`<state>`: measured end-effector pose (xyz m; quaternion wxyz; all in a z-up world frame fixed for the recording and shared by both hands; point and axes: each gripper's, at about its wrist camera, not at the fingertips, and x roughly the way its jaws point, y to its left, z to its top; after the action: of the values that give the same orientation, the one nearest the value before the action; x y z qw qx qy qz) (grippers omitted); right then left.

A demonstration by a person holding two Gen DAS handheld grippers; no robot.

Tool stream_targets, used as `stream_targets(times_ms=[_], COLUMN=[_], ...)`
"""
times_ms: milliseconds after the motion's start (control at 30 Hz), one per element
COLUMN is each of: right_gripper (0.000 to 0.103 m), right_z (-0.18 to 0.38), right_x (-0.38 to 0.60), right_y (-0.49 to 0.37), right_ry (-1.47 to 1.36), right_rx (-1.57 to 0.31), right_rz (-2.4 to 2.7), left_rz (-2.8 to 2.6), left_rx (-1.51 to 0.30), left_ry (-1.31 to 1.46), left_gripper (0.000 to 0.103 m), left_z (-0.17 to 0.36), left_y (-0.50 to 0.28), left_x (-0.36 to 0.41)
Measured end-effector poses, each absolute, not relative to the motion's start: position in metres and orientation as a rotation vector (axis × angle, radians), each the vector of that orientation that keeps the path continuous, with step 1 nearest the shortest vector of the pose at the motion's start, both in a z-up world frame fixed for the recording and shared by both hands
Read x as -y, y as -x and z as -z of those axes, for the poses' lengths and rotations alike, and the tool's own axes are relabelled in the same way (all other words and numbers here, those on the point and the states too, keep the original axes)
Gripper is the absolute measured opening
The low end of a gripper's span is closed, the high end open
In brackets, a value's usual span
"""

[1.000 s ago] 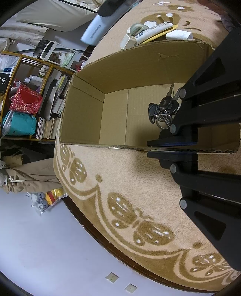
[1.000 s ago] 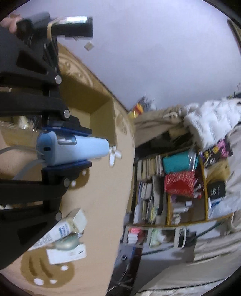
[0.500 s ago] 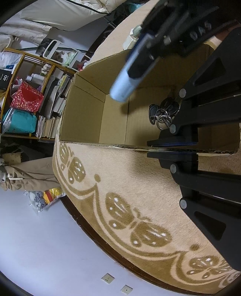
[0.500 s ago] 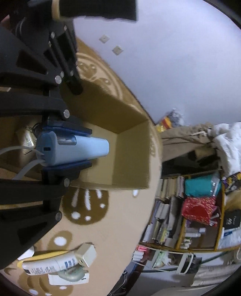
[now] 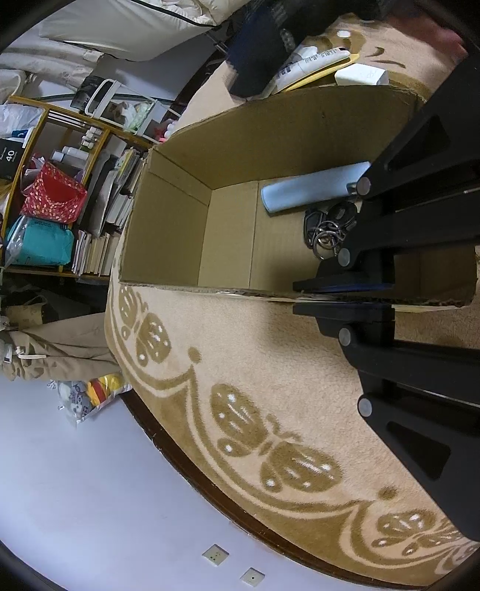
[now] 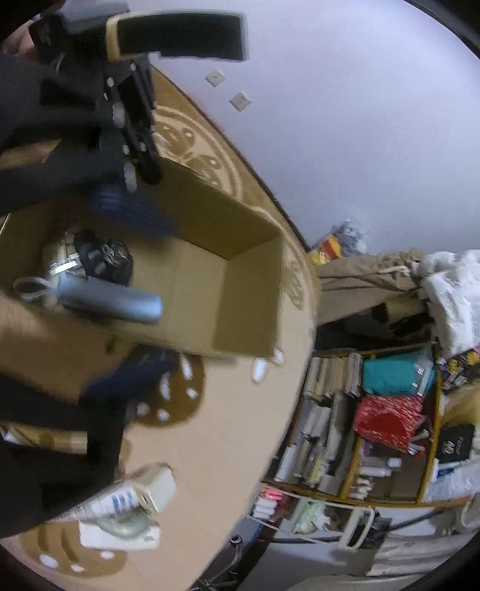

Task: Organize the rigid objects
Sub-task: 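Lower the power bank into the box and open the right gripper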

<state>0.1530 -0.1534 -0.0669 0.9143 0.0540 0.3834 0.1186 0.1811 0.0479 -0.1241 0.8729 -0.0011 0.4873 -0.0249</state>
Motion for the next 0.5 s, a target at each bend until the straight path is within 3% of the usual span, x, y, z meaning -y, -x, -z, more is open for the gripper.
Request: stream_targets(times_ms=[500], right_gripper=[0.094], right_z=[0.077], right_x=[0.254], right_y=[-0.152], right_ry=[-0.122], right_rx=[-0.876], right_rz=[-0.044], left_rz=[0.051], left_rx=[-1.019], left_ry=[0.001], left_gripper=[0.004], left_z=[0.125], left_y=[-0.181], left_x=[-0.048])
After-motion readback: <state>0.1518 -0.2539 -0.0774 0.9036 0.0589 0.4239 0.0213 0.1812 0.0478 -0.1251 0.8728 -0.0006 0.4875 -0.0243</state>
